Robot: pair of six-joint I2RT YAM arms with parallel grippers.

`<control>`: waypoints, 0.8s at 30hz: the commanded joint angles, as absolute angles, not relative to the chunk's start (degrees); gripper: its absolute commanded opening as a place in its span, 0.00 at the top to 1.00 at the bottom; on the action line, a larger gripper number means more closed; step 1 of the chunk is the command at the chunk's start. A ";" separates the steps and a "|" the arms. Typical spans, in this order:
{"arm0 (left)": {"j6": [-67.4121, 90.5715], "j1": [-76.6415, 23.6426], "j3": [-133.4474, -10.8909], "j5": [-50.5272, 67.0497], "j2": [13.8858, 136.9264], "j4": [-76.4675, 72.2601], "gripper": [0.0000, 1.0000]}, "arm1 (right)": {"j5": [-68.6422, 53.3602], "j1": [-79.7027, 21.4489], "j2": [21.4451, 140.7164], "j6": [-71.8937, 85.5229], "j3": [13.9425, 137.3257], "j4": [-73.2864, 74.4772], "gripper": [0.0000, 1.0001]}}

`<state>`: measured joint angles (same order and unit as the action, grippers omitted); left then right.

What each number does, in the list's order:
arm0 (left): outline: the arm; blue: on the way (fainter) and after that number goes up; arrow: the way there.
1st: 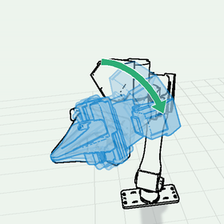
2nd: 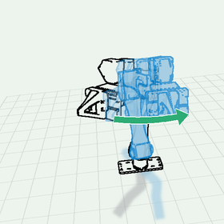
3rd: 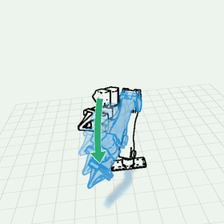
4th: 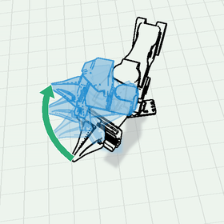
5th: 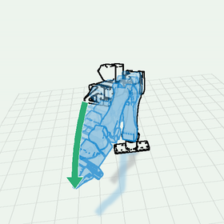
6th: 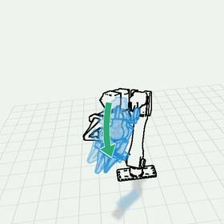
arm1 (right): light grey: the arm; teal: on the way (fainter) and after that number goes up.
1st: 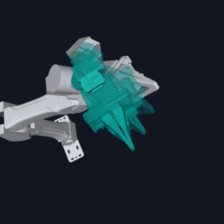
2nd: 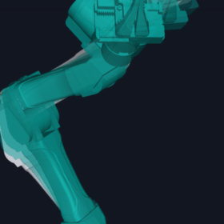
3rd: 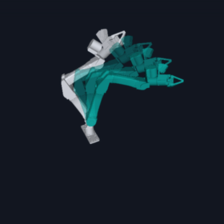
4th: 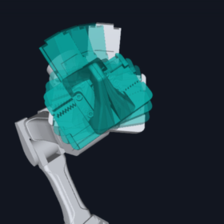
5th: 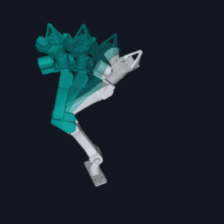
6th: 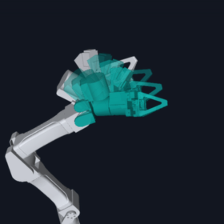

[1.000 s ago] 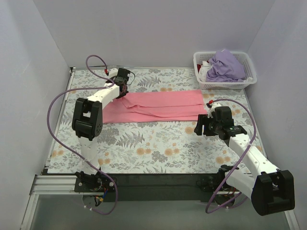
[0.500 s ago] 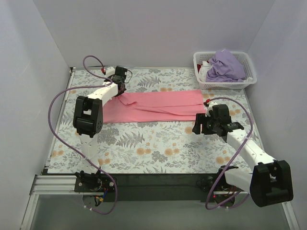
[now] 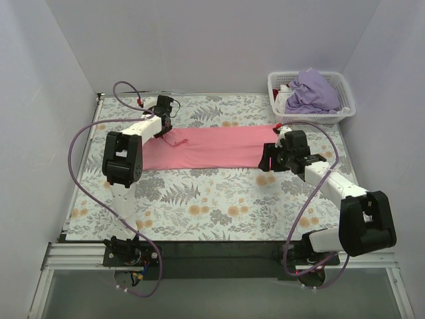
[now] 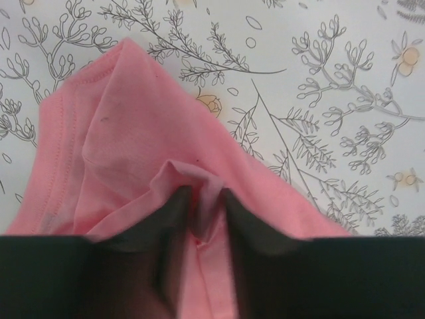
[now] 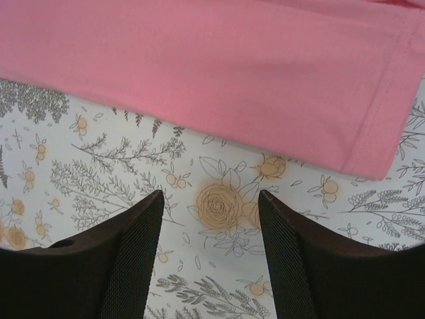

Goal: Fold and stack the t-shirts
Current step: Fold the tshirt

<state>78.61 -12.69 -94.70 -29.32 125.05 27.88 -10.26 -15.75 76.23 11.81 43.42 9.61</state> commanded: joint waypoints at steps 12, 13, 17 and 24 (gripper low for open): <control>80.42 -10.02 -79.39 -26.55 103.11 25.67 0.27 | -4.57 -12.04 85.25 12.13 49.04 3.69 0.34; 80.68 -9.76 -74.75 -26.28 99.44 25.40 0.26 | -5.18 -11.78 85.51 12.22 48.96 3.17 0.34; 81.56 -8.27 -62.60 -25.84 92.66 24.17 0.26 | -6.50 -10.20 87.01 12.83 49.04 2.03 0.36; 82.71 -3.17 -53.35 -23.91 90.52 22.41 0.26 | -8.96 -9.14 89.56 13.89 49.39 0.53 0.41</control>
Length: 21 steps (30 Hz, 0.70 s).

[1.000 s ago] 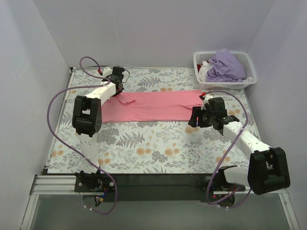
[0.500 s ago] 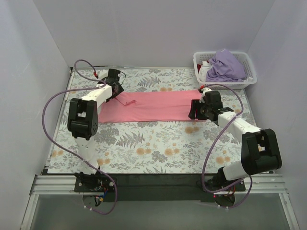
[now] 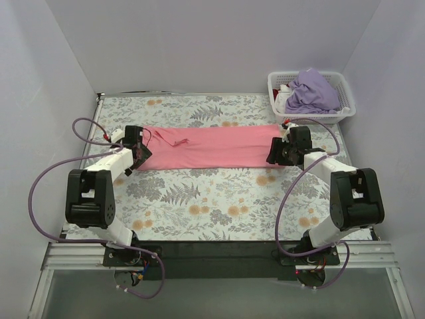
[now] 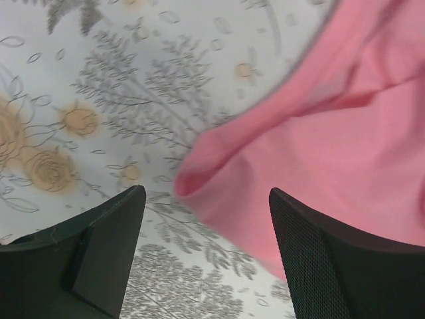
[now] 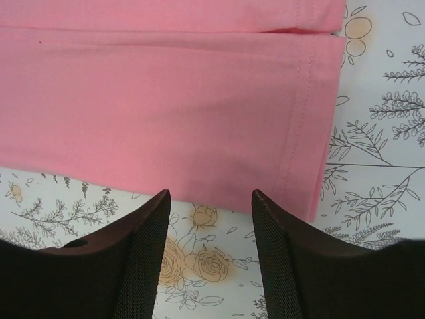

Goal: Fold and stack the t-shirts
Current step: Fold the tshirt

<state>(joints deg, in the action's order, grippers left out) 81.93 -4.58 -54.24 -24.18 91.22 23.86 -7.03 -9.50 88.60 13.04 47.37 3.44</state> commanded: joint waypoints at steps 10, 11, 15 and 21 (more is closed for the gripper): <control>82.09 -2.81 -54.32 -24.34 97.64 23.90 0.39 | -9.58 -7.21 94.13 15.56 47.29 -2.20 0.52; 82.09 -2.81 -54.40 -24.52 97.91 24.34 0.42 | -9.58 -6.86 94.48 15.82 46.76 -2.11 0.52; 82.70 -2.81 -53.62 -24.79 97.91 27.15 0.79 | -10.46 -3.00 93.78 18.53 43.08 -0.80 0.57; 85.68 -2.81 -46.07 -20.31 90.73 32.85 1.00 | -11.61 1.67 87.03 19.34 35.08 8.23 0.57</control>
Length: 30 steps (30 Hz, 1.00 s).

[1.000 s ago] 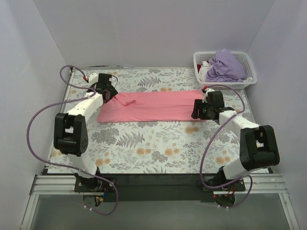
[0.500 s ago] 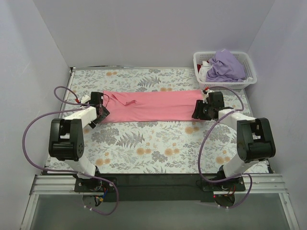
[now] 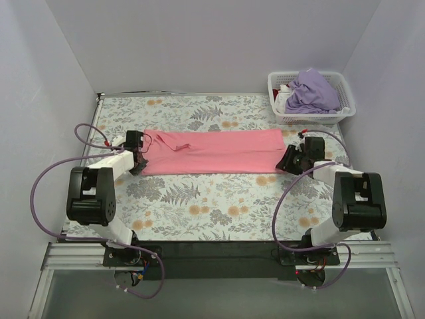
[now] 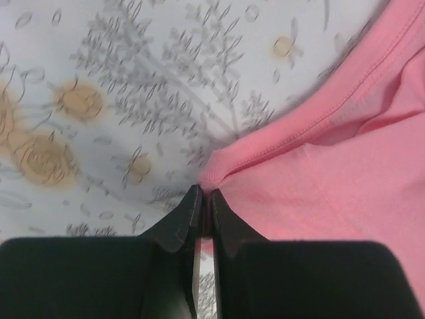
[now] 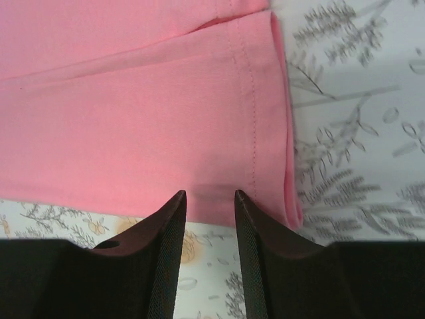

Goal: Fold and stack the t-shirts
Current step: Fold the tshirt

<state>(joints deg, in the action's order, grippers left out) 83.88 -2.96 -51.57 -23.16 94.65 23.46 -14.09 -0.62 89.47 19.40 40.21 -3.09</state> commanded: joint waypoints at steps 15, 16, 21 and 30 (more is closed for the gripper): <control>89.30 -2.81 -38.84 -14.07 61.88 37.63 0.38 | -11.95 -2.09 60.38 14.60 34.53 15.56 0.40; 88.77 -2.81 -40.67 -12.15 61.88 36.57 0.38 | -12.48 -3.76 60.64 13.72 35.67 14.69 0.40; 87.45 -2.99 -44.99 -4.67 69.57 28.67 0.39 | -10.37 -18.70 66.52 10.29 43.58 9.16 0.42; 87.54 -3.52 -53.34 -2.28 84.37 22.50 0.51 | -9.32 -38.22 84.62 -0.17 58.60 3.87 0.45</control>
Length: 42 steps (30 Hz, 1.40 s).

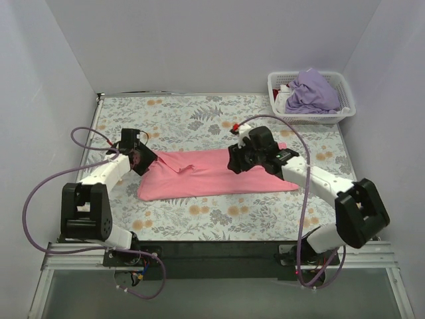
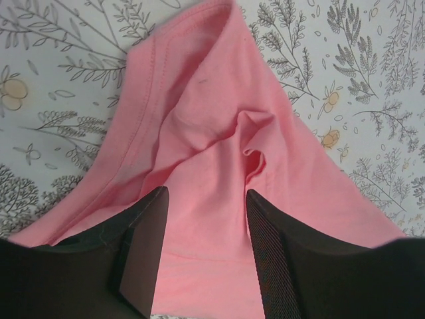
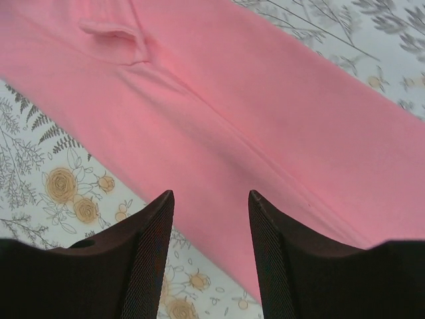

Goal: Fold and stack the t-shirts
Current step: Fold the tshirt

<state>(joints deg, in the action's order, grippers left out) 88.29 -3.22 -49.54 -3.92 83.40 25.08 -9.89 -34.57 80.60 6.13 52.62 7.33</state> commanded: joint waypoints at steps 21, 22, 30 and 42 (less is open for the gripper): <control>79.80 -6.86 -39.46 -4.92 74.79 24.61 0.61 | -10.81 -53.88 120.23 -22.94 93.85 9.05 0.43; 79.72 -6.86 -39.64 -4.66 75.14 24.35 0.61 | -10.64 -54.05 121.54 -23.11 94.48 9.31 0.43; 79.80 -6.86 -39.46 -3.25 77.17 24.08 0.61 | -9.84 -54.40 125.07 -24.43 97.73 10.19 0.47; 79.37 -6.86 -39.81 -4.39 78.22 24.70 0.61 | -8.53 -53.79 126.13 -22.94 99.23 9.50 0.99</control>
<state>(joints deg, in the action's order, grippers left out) 80.29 -6.63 -39.75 -3.64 78.30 24.82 -9.32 -54.06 126.23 -23.88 96.33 10.55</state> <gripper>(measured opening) 0.389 0.063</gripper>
